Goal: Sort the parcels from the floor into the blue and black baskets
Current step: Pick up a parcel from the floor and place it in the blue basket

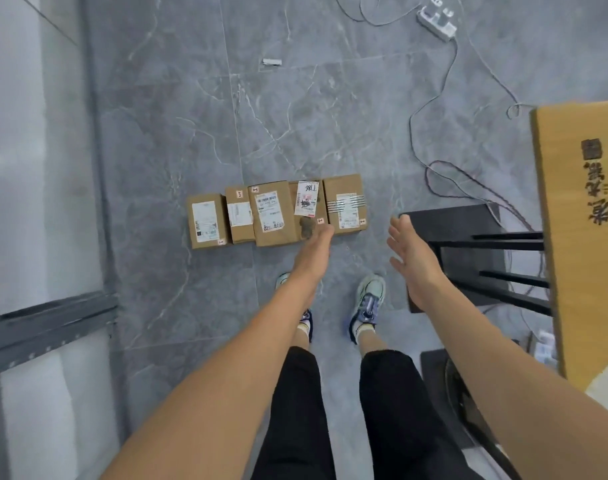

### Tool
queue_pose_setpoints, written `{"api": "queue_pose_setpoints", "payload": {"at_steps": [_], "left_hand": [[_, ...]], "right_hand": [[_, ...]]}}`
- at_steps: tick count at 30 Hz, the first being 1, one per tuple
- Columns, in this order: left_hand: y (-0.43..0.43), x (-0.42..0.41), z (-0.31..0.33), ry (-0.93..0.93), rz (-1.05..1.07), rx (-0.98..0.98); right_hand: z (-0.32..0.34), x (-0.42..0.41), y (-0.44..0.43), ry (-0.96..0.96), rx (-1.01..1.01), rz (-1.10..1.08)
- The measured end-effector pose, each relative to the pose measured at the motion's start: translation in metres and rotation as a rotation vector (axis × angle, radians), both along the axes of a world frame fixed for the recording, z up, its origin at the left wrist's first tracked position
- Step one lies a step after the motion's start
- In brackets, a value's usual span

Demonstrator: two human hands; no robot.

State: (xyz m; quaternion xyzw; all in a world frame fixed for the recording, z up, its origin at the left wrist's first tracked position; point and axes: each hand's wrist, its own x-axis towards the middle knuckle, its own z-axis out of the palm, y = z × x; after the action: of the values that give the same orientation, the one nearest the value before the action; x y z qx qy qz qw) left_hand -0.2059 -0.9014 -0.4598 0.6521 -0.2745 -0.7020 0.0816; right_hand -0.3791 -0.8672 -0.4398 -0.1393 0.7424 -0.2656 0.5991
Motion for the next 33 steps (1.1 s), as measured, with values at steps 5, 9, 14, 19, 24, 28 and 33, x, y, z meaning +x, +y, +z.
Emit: {"api": "queue_pose_setpoints", "payload": {"at_steps": [5,9,14,19,24,28,33], "left_hand": [[-0.016,-0.028,-0.088,-0.038,-0.025,0.077],[-0.037,-0.057,-0.176,-0.077,0.016,0.134],[-0.058,-0.089,-0.28,-0.082,0.066,0.171],[-0.08,-0.105,-0.358,-0.089,0.106,0.17],[-0.098,-0.116,-0.403,-0.123,0.123,0.14],[-0.098,-0.127,-0.454,-0.17,0.184,0.144],[-0.099,-0.135,-0.471,-0.222,0.172,0.091]], "right_hand": [[-0.104,-0.025,-0.036,0.004,0.055,0.076],[-0.201,-0.047,-0.061,0.001,0.125,0.112],[-0.316,-0.07,-0.076,-0.001,0.183,0.117],[-0.394,-0.081,-0.091,0.01,0.214,0.13],[-0.438,-0.092,-0.107,0.072,0.191,0.14],[-0.458,-0.094,-0.114,0.071,0.18,0.15],[-0.471,-0.097,-0.115,0.056,0.143,0.142]]}}
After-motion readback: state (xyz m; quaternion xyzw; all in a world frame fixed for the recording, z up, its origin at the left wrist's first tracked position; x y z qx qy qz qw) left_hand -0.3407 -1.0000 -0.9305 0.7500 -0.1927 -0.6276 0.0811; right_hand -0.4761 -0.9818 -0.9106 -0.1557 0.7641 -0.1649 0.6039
